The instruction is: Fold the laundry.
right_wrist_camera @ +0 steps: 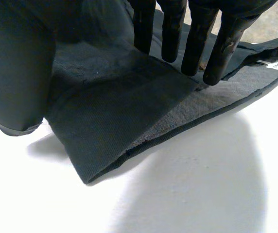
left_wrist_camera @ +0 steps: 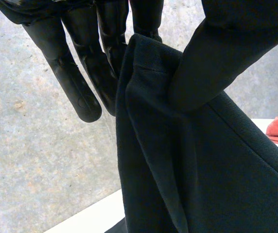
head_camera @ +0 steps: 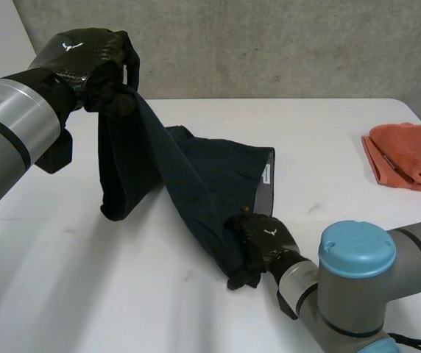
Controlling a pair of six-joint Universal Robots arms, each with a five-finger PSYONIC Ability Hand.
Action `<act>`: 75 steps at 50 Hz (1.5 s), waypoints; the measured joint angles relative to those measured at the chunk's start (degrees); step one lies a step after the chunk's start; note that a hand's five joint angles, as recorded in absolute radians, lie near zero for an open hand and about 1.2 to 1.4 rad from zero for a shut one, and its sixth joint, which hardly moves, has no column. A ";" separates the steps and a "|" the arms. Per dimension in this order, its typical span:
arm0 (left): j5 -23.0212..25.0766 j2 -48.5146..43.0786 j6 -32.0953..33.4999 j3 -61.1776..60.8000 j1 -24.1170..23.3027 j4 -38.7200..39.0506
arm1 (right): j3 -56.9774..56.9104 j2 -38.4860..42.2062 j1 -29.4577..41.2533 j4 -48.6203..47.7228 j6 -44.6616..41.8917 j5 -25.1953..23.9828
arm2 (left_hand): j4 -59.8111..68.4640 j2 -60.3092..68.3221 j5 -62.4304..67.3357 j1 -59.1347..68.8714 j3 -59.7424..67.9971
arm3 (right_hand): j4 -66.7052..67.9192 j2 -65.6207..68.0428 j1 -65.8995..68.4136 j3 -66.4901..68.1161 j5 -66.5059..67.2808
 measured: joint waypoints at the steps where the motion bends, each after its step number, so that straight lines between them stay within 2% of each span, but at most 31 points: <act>1: 0.00 -0.02 -0.05 0.02 0.00 0.01 | -0.03 0.00 0.23 0.03 0.04 0.19 | 0.00 0.00 0.00 0.00 0.00 | 0.00 0.00 0.00 0.00 0.00; 12: -0.03 -0.17 -0.07 -0.11 0.00 0.06 | 1.17 -2.73 1.41 -0.05 1.63 1.59 | 0.00 0.00 0.00 0.00 0.00 | 0.00 0.00 0.00 0.00 0.00; 18: -0.11 0.11 -0.09 -0.26 0.00 0.05 | -0.23 -1.37 1.63 -0.60 1.86 1.97 | 0.00 0.00 0.00 0.00 0.00 | 0.06 0.00 0.03 0.00 0.13; 20: -0.11 0.25 -0.12 -0.38 -0.01 0.05 | -1.88 0.69 1.85 -0.95 1.86 2.87 | 0.00 0.00 0.00 0.00 0.00 | 12.10 10.43 11.08 12.54 10.54; 21: -0.11 0.27 -0.13 -0.40 -0.01 0.05 | -2.01 0.84 1.86 -0.98 1.86 2.98 | 0.00 0.00 0.00 0.00 0.00 | 12.10 10.43 11.08 12.54 10.54; 23: -0.13 0.36 -0.13 -0.55 -0.01 0.04 | -2.73 1.63 1.83 -1.11 1.77 3.94 | 0.00 0.00 0.00 0.00 0.00 | 33.44 33.91 27.53 34.23 29.63; 27: -0.16 0.49 -0.08 -0.90 0.04 0.00 | -3.29 1.61 1.38 -1.22 1.40 5.73 | 0.00 0.00 0.00 0.00 0.00 | 36.27 35.77 29.20 35.87 32.47; 28: -0.15 0.57 -0.02 -1.10 0.10 -0.04 | -3.23 0.30 0.76 -1.18 0.84 6.03 | 0.00 0.00 0.00 0.00 0.00 | 47.00 43.82 35.74 46.29 42.92; 30: -0.12 0.69 0.07 -1.38 0.17 -0.09 | -2.98 -1.77 -0.36 -1.00 -0.33 5.73 | 0.00 0.00 0.00 0.00 0.00 | 47.11 43.82 36.34 46.97 43.12; 32: -0.05 0.94 0.25 -1.94 0.30 -0.18 | -2.46 -5.91 -3.14 -0.46 -3.42 4.24 | 0.00 0.00 0.00 0.00 0.00 | 47.13 43.82 36.41 47.21 43.42; 34: 0.06 1.39 0.67 -2.92 0.49 -0.41 | -2.02 -12.03 -8.26 1.60 -10.14 0.54 | 0.01 0.00 0.00 0.00 0.00 | 47.13 43.82 36.41 47.21 43.49; 36: 0.12 1.71 1.07 -3.66 0.59 -0.66 | -2.04 -14.60 -10.63 3.11 -13.73 -1.41 | 0.03 0.00 0.00 0.00 0.00 | 47.13 43.82 36.41 47.21 43.53; 40: 0.24 2.79 3.86 -6.86 0.78 -2.60 | -5.45 -24.74 -19.04 15.90 -32.45 -9.19 | 0.19 0.00 0.00 0.00 0.00 | 47.13 43.83 36.41 47.21 44.04; 46: 0.27 3.79 10.78 -12.12 0.66 -6.75 | -13.64 -31.34 -21.81 35.20 -46.43 -12.47 | 0.19 0.00 0.00 0.00 0.00 | 47.13 43.82 36.41 47.21 44.27; 50: 0.31 3.87 15.57 -16.05 0.40 -8.38 | -17.03 -32.60 -21.67 42.22 -48.74 -12.94 | 0.19 0.00 0.00 0.00 0.00 | 47.13 43.83 36.41 47.21 44.27; 51: 0.31 3.87 15.57 -16.05 0.40 -8.38 | -17.03 -32.60 -21.67 42.22 -48.74 -12.94 | 0.19 0.00 0.00 0.00 0.00 | 47.13 43.83 36.41 47.21 44.27; 52: 0.38 3.60 17.34 -17.88 0.24 -8.44 | -19.08 -32.12 -21.20 46.60 -49.42 -13.21 | 0.19 0.00 0.00 0.00 0.00 | 47.14 43.83 36.41 47.21 44.27; 55: 0.43 2.84 18.45 -19.44 -0.04 -7.69 | -19.43 -30.17 -20.90 47.70 -49.46 -13.32 | 0.20 0.00 0.00 0.00 0.00 | 47.14 43.83 36.41 47.21 44.27; 63: 0.08 -8.71 18.88 -18.59 -1.33 2.03 | -22.13 -14.66 -20.05 47.18 -50.85 -12.51 | 0.20 0.00 0.00 0.00 0.00 | 47.14 45.06 36.41 47.21 44.58; 65: -0.03 -10.11 18.89 -17.72 -1.40 3.18 | -23.10 -13.20 -19.82 46.89 -50.90 -12.40 | 0.20 0.00 0.00 0.00 0.00 | 47.14 45.06 36.46 47.21 44.62; 67: -0.98 -15.30 19.06 -12.06 -1.46 7.93 | -29.77 -7.09 -18.34 44.45 -50.24 -11.42 | 0.22 0.00 0.00 0.00 0.00 | 47.14 45.63 36.65 47.21 44.84; 70: -2.12 -18.00 19.27 -6.42 -1.35 11.78 | -35.64 -4.16 -17.33 41.47 -48.71 -10.21 | 0.22 0.00 0.00 0.00 0.02 | 47.14 45.80 36.65 47.21 44.84; 75: -3.99 -20.15 19.52 4.49 -0.70 21.04 | -48.55 -1.26 -16.11 30.02 -43.58 -7.55 | 0.23 0.03 0.00 0.00 0.03 | 47.14 45.80 36.65 47.21 44.84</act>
